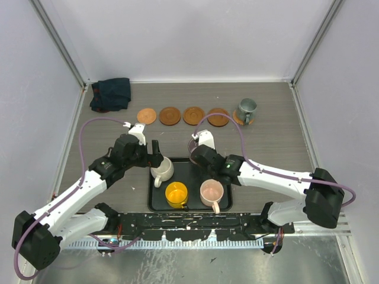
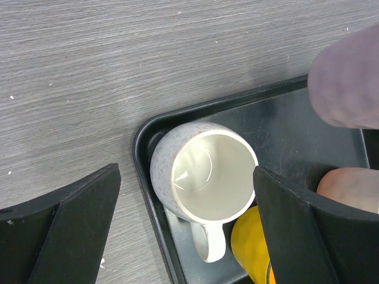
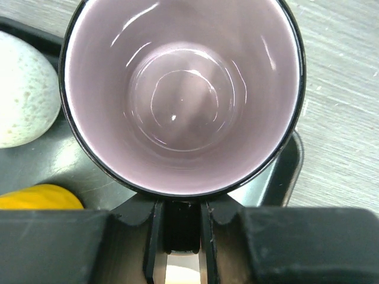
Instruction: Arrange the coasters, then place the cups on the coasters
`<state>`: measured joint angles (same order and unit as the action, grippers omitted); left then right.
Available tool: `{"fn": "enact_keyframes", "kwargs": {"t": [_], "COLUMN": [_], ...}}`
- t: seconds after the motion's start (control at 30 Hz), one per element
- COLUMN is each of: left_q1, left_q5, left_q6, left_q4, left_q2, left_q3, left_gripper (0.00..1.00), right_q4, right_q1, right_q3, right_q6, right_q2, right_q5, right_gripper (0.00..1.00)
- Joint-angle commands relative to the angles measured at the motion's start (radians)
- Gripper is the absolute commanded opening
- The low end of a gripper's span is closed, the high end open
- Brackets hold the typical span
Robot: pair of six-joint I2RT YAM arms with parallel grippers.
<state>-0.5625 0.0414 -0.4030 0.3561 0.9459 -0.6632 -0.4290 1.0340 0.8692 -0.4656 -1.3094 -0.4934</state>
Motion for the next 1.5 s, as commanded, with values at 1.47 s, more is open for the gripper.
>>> {"fn": "enact_keyframes", "kwargs": {"t": [1.47], "left_q1": [0.105], "left_q5": [0.020], "left_q6": [-0.065], "left_q4": [-0.158], "left_q2": [0.112], "left_q3": [0.006], "left_gripper": [0.95], "right_q4": [0.532], "right_q1": [-0.659], "right_q3": [0.421], "right_q6": [0.396], "right_q2": [-0.552], "right_q5": [0.306], "right_gripper": [0.01]}}
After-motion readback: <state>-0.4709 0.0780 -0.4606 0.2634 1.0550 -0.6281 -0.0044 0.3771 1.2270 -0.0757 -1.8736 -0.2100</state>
